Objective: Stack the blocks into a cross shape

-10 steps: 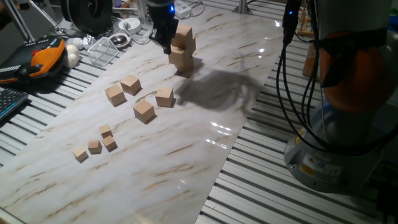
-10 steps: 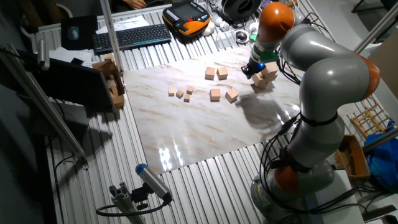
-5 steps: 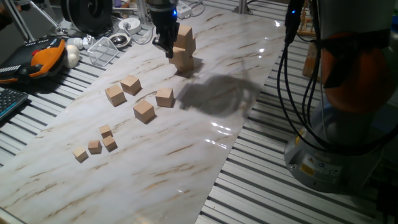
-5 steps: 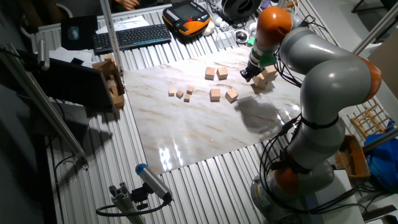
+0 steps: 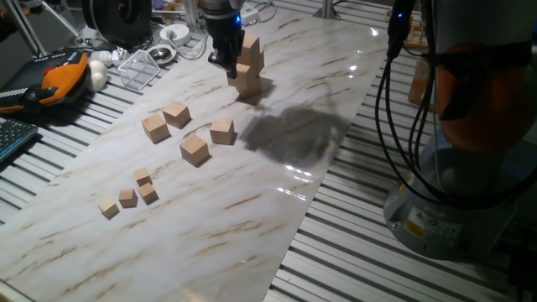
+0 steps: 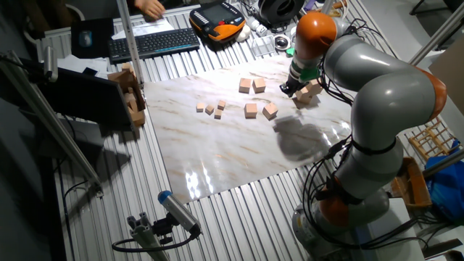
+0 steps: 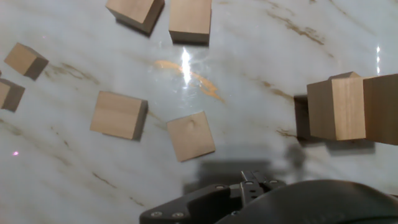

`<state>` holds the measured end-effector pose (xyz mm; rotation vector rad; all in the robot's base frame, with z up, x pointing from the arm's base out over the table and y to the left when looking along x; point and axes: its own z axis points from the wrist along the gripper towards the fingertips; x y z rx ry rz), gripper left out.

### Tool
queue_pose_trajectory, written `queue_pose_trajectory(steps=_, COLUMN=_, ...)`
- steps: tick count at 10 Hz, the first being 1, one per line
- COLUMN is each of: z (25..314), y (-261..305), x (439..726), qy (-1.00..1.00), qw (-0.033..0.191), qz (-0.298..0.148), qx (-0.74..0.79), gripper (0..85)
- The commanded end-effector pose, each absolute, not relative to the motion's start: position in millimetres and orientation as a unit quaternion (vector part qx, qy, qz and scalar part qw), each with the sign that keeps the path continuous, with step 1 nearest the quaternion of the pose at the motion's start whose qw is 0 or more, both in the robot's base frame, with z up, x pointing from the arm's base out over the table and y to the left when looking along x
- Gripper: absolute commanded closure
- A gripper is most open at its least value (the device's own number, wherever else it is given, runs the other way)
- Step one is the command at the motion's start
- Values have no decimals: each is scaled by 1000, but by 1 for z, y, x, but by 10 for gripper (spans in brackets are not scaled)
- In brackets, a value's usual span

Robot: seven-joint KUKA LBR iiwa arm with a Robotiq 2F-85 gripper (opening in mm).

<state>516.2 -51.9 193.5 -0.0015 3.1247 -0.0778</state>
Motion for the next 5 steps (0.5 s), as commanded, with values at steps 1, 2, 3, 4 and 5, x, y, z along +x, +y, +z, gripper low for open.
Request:
queue_pose_trajectory(steps=1, z=194, y=-52, x=516, qy=999, qw=8, qz=-32, qx=0, gripper=850)
queue_pose_trajectory(steps=2, z=194, y=-53, x=516, qy=999, qw=11, qz=-36, qx=1, gripper=850)
queue_pose_trajectory(steps=3, z=194, y=-53, x=516, qy=999, qw=12, qz=-34, qx=6, gripper=850)
queue_pose_trajectory(steps=4, z=194, y=-53, x=516, qy=999, qw=9, qz=-30, qx=6, gripper=850)
queue_pose_trajectory(steps=5, z=195, y=-53, x=515, qy=1000, qw=7, qz=-30, qx=6, gripper=850)
